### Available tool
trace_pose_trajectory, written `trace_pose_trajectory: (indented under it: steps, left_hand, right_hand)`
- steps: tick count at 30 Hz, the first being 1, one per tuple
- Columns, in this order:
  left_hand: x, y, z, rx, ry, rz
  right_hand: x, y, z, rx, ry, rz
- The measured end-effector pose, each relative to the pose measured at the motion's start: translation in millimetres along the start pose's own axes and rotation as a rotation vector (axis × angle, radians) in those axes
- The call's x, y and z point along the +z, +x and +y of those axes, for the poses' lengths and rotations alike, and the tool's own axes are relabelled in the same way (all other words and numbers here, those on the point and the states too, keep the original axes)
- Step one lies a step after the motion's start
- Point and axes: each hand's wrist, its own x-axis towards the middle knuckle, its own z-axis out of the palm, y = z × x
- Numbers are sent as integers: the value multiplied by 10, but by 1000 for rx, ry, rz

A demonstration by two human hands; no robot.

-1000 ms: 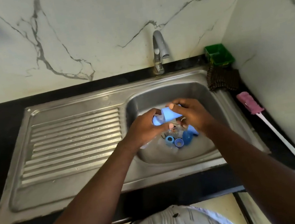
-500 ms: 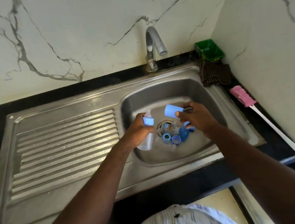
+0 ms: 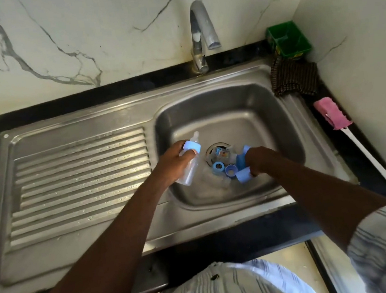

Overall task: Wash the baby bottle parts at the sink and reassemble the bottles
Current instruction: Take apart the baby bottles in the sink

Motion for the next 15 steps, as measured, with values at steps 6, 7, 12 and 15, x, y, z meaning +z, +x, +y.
trace_pose_trajectory:
  steps: [6,7,12,15]
  left_hand:
    - [66,-18,-30,-59,-7,6]
    - [84,-30,-30,-68,-9,13]
    - [145,-36,-41,-55,-21,25]
    - [179,-28,-21,-39,14,53]
  right_hand:
    - [33,61,19,-17,-74,-17]
    - [24,35,52,-8,-87,2]
    - [-141,-42,323,96,-125,91]
    - [-267,-53,372,178,-198,195]
